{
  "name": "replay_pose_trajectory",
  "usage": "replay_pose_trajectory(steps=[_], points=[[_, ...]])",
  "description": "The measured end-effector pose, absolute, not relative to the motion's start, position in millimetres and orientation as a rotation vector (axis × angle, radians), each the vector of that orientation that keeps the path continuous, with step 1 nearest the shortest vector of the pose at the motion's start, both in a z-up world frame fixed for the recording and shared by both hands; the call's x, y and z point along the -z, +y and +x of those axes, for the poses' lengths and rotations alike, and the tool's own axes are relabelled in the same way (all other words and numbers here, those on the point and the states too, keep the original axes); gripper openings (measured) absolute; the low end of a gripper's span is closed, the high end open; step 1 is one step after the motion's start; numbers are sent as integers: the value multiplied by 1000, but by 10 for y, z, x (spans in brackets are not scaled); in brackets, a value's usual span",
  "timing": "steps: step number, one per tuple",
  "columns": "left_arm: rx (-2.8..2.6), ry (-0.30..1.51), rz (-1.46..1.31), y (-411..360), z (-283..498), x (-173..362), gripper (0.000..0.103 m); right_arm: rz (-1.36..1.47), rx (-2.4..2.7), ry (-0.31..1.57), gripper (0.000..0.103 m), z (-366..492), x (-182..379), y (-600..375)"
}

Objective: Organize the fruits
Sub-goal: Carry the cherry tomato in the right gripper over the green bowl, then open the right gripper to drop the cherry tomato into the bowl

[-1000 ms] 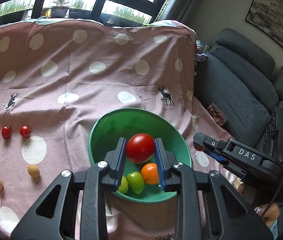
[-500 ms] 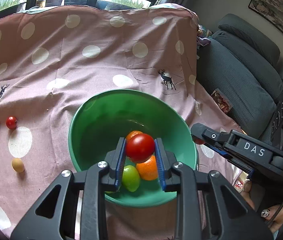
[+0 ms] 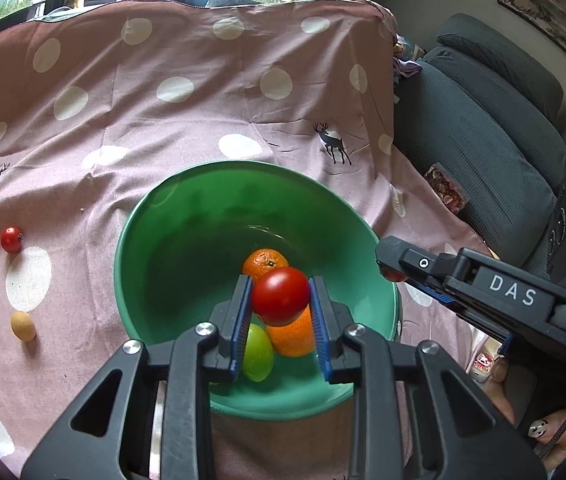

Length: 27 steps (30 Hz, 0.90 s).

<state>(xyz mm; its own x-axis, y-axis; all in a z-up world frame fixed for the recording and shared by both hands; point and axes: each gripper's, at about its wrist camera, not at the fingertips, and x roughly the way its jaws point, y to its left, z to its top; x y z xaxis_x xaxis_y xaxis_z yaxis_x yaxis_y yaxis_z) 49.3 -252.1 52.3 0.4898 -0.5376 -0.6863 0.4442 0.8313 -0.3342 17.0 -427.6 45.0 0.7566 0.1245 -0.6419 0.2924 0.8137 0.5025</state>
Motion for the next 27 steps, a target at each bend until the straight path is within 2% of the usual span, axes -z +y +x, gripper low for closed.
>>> replay_pose_trajectory(steps=[27], points=[[590, 932, -102, -2598, 536, -330, 28, 548, 112, 769, 30, 247, -419, -4155]])
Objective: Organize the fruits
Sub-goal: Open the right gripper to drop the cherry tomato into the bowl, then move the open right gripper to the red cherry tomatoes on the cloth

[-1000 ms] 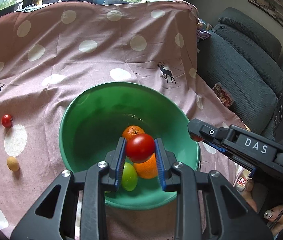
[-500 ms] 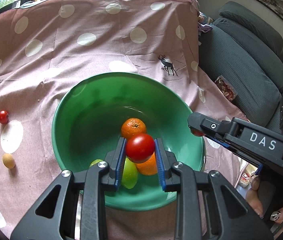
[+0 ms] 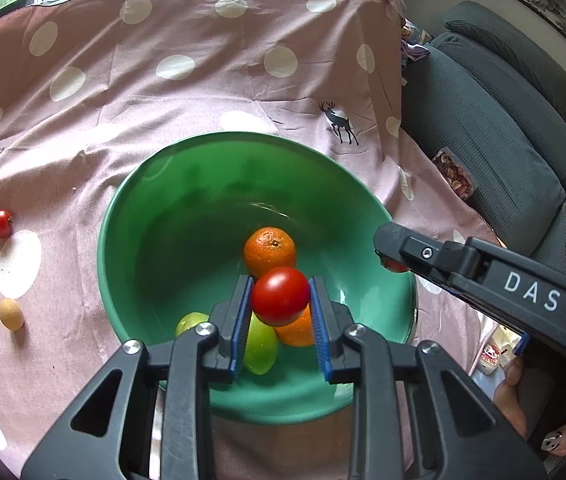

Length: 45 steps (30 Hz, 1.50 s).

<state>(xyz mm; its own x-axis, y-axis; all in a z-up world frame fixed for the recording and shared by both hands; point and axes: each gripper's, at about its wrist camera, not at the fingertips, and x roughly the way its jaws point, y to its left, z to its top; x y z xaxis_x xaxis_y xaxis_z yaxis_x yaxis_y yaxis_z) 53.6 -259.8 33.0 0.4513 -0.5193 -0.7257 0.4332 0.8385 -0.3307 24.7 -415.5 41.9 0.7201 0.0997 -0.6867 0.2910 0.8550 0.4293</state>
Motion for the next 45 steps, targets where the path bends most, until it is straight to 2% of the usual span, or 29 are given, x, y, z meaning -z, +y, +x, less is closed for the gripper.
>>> replay_pose_trajectory(steps=[16, 23, 24, 26, 28, 31, 33, 37, 39, 42, 45], points=[[576, 945, -118, -2567, 564, -286, 26, 534, 114, 793, 30, 266, -391, -4119], [582, 937, -139, -2513, 549, -326, 29, 546, 109, 802, 33, 271, -375, -4129], [581, 934, -143, -2496, 540, -340, 31, 550, 110, 802, 39, 271, -373, -4136], [586, 926, -156, -2445, 518, -377, 36, 552, 119, 796, 44, 259, -376, -4146], [598, 911, -179, -2374, 497, -426, 44, 562, 129, 782, 45, 244, -393, -4160], [596, 888, -224, -2237, 460, -516, 47, 583, 120, 751, 53, 212, -427, -4172], [594, 873, -235, -2145, 419, -588, 51, 594, 97, 728, 63, 194, -461, -4166], [566, 826, -243, -1874, 318, -750, 65, 620, 50, 679, 64, 138, -540, -4164], [549, 799, -253, -1692, 274, -824, 65, 631, 49, 649, 70, 104, -585, -4176], [503, 770, -277, -1365, 217, -899, 73, 625, 51, 627, 70, 62, -634, -4164], [446, 746, -295, -1022, 183, -947, 73, 620, 50, 620, 70, 50, -663, -4128]])
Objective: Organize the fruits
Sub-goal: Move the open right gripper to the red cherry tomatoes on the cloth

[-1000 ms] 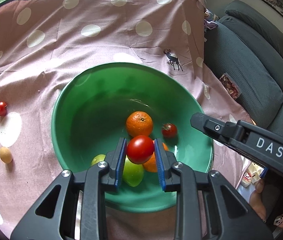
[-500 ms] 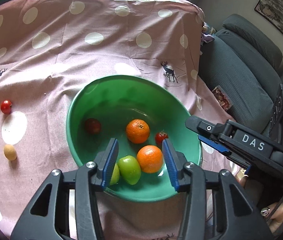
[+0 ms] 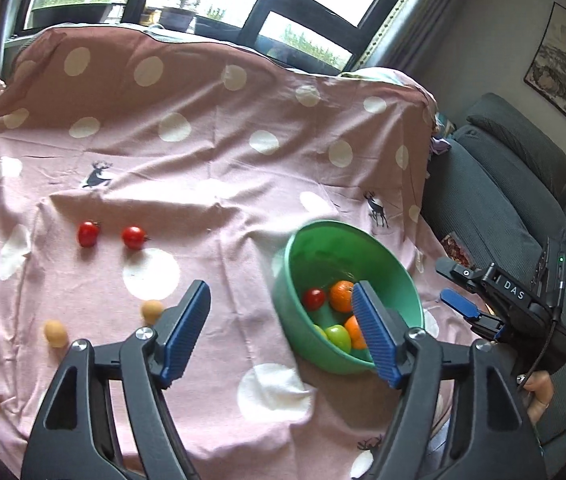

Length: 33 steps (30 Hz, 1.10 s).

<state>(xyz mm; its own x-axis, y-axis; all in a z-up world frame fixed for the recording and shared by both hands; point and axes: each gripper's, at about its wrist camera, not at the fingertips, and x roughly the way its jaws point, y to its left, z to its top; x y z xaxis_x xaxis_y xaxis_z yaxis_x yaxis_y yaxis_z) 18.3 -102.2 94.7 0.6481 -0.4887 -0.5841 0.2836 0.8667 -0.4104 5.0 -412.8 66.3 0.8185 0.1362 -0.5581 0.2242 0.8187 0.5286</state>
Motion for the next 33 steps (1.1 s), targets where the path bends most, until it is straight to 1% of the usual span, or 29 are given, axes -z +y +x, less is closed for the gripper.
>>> replay_pose_trajectory(steps=[3, 7, 12, 18, 24, 33], points=[[362, 734, -298, -654, 178, -957, 74, 609, 55, 618, 70, 56, -683, -4072], [291, 735, -390, -131, 197, -898, 74, 569, 57, 627, 71, 93, -712, -3901], [177, 748, -364, 283, 229, -742, 74, 503, 4, 639, 71, 186, -734, -3550], [142, 811, -375, 508, 282, -477, 74, 438, -94, 661, 71, 256, -715, -3238], [129, 823, -374, 545, 322, -391, 74, 482, 31, 617, 71, 86, -769, -3552], [75, 852, -364, 632, 419, -251, 74, 560, 132, 615, 72, 61, -692, -3896]])
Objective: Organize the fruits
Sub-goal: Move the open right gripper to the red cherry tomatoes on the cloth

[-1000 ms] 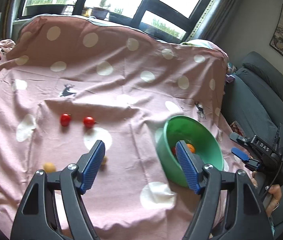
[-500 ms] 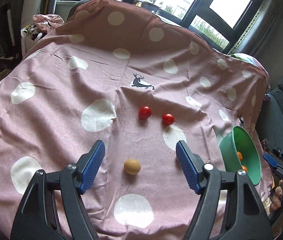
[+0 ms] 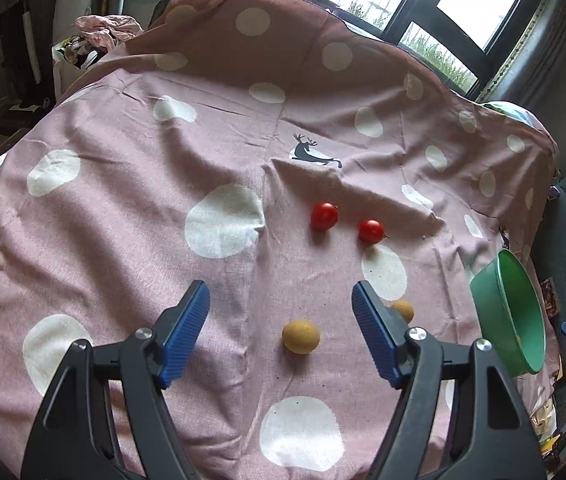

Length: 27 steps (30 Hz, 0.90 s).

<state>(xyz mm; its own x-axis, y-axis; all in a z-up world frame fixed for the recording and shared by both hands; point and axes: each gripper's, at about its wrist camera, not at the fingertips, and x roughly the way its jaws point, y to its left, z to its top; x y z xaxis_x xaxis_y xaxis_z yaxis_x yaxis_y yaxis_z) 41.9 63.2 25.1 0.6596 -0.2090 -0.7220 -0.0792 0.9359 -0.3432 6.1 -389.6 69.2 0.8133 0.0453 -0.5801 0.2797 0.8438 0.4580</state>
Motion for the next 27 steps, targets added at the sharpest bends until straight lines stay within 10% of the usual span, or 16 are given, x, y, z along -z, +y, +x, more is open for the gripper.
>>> replay_pose_trajectory(steps=[27], points=[[-17, 832, -390, 798, 585, -109, 72, 512, 155, 696, 72, 449, -410, -3814]])
